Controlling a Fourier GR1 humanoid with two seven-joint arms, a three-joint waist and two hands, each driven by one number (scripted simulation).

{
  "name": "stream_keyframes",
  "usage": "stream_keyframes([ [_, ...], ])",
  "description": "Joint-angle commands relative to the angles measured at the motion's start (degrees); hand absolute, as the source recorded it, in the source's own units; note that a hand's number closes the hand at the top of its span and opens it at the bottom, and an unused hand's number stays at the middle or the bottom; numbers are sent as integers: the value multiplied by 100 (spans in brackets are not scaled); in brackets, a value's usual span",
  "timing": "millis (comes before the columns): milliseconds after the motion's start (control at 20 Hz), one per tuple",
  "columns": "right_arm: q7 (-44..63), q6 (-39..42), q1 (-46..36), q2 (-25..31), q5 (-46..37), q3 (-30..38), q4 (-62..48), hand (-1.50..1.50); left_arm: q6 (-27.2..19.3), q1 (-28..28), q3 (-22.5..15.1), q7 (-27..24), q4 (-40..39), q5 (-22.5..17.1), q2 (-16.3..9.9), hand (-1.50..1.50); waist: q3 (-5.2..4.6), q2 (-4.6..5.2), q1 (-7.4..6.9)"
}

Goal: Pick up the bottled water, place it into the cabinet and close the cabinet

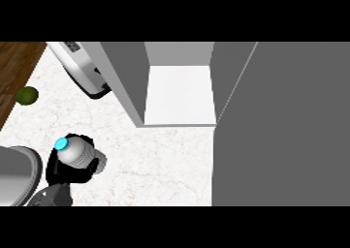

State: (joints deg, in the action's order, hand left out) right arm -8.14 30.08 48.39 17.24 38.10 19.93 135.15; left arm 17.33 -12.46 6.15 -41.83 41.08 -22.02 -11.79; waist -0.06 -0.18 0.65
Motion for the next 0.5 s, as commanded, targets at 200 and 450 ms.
stream_keyframes([
  [200,351,-208,315,-42,593,145,1072,-150,-923,146,-599,852,1564,232,672,150,9,-28,-48],
  [450,391,-367,408,-162,506,55,1336,-150,-1374,-128,-797,1686,2250,240,859,150,2,-16,-8],
])
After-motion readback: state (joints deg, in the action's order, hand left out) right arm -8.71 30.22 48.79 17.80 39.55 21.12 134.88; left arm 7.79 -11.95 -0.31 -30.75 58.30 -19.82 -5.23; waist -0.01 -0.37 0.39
